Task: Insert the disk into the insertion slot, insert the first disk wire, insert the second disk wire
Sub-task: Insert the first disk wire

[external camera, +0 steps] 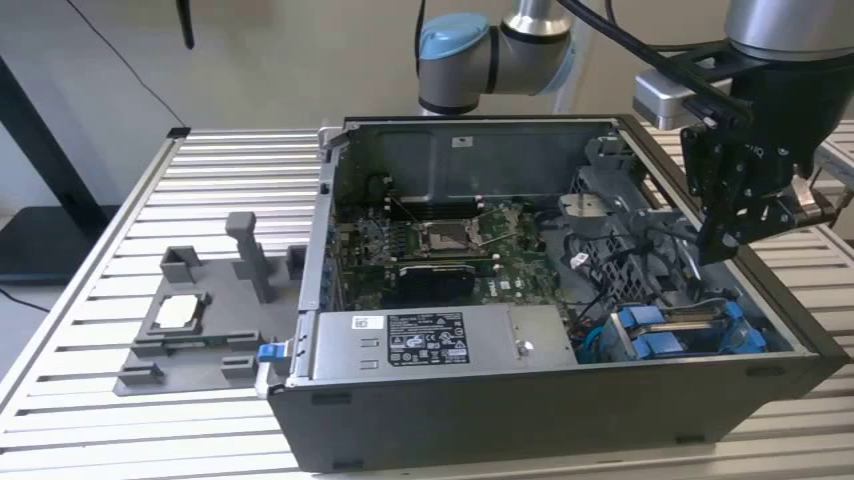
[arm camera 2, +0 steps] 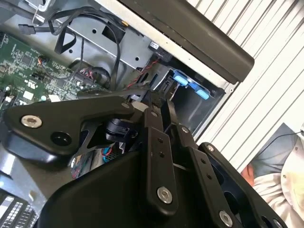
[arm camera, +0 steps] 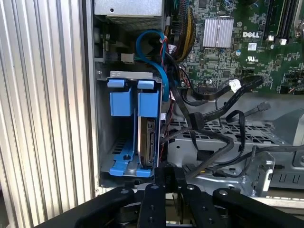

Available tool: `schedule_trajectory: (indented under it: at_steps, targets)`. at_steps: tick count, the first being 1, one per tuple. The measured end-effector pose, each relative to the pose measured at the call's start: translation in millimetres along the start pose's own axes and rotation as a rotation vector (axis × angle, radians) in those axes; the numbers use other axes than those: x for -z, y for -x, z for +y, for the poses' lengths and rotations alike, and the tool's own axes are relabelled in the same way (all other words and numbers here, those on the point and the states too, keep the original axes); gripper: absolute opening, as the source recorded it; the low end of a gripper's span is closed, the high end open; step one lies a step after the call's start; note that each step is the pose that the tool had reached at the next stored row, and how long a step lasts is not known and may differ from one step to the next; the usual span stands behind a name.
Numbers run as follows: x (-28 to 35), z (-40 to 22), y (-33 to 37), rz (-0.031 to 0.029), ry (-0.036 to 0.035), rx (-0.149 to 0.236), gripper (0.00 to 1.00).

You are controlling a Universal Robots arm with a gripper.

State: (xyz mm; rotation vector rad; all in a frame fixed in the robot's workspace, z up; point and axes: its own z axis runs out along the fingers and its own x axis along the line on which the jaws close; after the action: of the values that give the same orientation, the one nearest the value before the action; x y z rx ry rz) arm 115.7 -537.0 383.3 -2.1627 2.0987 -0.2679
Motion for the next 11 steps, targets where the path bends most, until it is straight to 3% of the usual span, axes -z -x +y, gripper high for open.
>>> schedule_trajectory:
  at_steps: [4, 11]
  targets:
    - [-0.3, -0.6, 0.0, 0.0033, 0.0033, 0.001, 0.19]
    - [-3.3, -12.0, -0.3, 0.0047, 0.0491, 0.003, 0.19]
